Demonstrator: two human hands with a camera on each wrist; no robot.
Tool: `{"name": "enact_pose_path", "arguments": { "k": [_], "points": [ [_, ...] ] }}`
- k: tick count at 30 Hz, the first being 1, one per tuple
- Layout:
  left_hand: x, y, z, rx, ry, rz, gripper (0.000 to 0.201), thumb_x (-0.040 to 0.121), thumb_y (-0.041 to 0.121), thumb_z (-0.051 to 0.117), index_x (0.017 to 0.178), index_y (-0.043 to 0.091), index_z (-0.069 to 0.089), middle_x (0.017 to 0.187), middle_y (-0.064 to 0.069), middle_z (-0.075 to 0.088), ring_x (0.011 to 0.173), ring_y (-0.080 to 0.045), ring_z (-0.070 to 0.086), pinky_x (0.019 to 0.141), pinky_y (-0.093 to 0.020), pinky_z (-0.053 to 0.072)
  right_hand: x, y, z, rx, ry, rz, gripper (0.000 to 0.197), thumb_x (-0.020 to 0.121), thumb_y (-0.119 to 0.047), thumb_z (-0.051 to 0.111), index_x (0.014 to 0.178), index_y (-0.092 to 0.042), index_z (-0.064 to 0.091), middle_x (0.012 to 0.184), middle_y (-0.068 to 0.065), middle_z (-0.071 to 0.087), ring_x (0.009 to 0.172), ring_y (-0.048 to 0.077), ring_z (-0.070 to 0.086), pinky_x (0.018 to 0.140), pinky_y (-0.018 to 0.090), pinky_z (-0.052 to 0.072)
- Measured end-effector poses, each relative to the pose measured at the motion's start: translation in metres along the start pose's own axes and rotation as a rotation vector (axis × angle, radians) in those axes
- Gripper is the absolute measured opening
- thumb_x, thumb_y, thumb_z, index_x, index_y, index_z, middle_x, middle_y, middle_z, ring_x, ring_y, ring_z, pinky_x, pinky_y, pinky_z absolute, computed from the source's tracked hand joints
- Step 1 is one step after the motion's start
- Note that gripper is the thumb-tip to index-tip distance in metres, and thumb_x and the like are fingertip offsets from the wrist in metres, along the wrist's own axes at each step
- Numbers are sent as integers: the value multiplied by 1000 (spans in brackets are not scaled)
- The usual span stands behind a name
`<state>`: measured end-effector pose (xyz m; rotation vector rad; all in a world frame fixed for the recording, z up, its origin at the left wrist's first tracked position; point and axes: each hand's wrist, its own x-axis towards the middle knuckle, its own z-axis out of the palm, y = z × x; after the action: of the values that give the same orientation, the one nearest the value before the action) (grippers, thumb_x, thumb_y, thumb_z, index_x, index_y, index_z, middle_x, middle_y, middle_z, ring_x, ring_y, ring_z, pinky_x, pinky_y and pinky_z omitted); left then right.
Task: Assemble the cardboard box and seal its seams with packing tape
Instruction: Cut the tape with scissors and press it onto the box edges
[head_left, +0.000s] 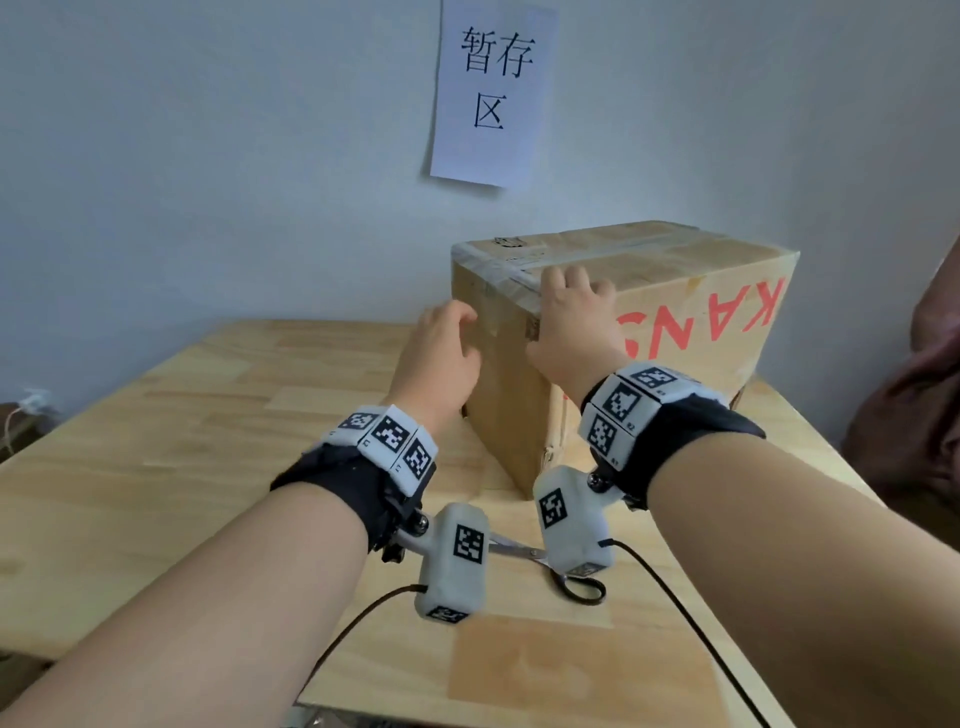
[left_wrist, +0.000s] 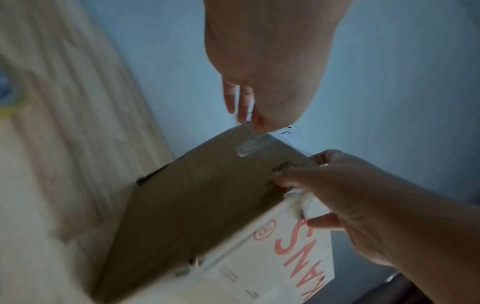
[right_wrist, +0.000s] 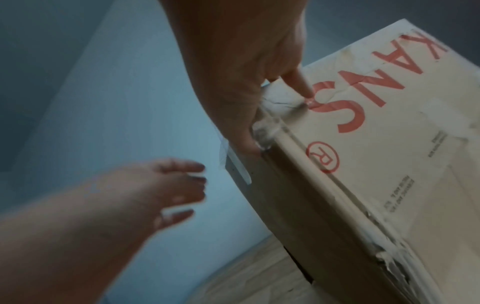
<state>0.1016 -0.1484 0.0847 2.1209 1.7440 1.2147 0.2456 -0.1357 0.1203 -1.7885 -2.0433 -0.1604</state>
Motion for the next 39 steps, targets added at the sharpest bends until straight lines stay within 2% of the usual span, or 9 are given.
{"name": "enact_pose_path", "arguments": {
  "k": [6, 13, 17, 22, 24, 27, 30, 35, 39],
  "points": [
    [15, 14, -16, 314, -11, 278, 47, 88, 18, 57, 133, 14, 43, 136, -6, 40, 126, -27, 37, 103, -38, 32, -11, 14, -5, 24, 27, -107, 50, 86, -9, 53, 134, -8, 37, 130, 8, 39, 123, 33, 33, 100, 34, 32],
    [30, 39, -7, 576, -219, 384, 76, 84, 17, 59, 148, 24, 19, 158, 2, 10, 145, -20, 9, 116, -43, 7, -25, 46, -12, 136, 19, -159, 53, 80, -17, 63, 129, -12, 45, 124, 6, 43, 119, 30, 38, 93, 34, 36],
    [43, 51, -3, 695, -274, 446, 71, 89, 24, 59, 149, 27, 21, 158, 4, 17, 146, -17, 9, 117, -43, -3, -27, 62, -19, 167, -7, -206, 58, 82, -16, 63, 136, -13, 43, 131, 6, 42, 122, 29, 40, 99, 34, 35],
    [53, 53, 4, 689, -176, 466, 52, 91, 37, 57, 139, 27, 40, 140, 3, 50, 131, -17, 43, 117, -43, 0, -23, 77, -14, 186, -11, -230, 64, 86, -16, 64, 144, -19, 38, 149, 9, 26, 132, 31, 34, 109, 40, 33],
    [55, 50, 5, 651, -162, 419, 50, 90, 41, 56, 137, 28, 43, 137, 4, 52, 128, -17, 45, 116, -44, 7, -20, 77, -10, 214, 30, -207, 62, 86, -15, 63, 143, -22, 39, 151, 10, 24, 131, 33, 37, 108, 42, 35],
    [58, 46, 12, 631, -125, 350, 49, 90, 48, 53, 134, 30, 44, 132, 7, 55, 121, -16, 49, 107, -43, 20, -17, 81, -7, 302, 113, -138, 66, 85, -15, 63, 144, -20, 34, 147, 6, 32, 122, 26, 47, 97, 34, 42],
    [58, 52, 26, 633, -66, 345, 47, 89, 55, 50, 129, 30, 48, 126, 8, 56, 115, -16, 51, 100, -42, 23, -18, 91, -3, 402, 171, -14, 68, 85, -19, 65, 143, -17, 31, 138, 6, 44, 119, 21, 48, 89, 30, 41],
    [58, 76, 49, 678, -11, 410, 49, 88, 58, 48, 128, 30, 50, 119, 5, 55, 109, -21, 51, 90, -39, 25, -22, 118, 11, 546, 284, 131, 50, 89, -23, 62, 135, -13, 47, 125, 3, 59, 118, 17, 53, 92, 23, 38],
    [59, 89, 58, 732, -47, 466, 55, 90, 58, 44, 140, 33, 38, 123, 1, 50, 110, -24, 47, 91, -39, 26, -22, 136, 11, 565, 348, 187, 42, 92, -24, 60, 131, -9, 54, 124, 5, 63, 118, 16, 55, 90, 15, 33]
  ]
}}
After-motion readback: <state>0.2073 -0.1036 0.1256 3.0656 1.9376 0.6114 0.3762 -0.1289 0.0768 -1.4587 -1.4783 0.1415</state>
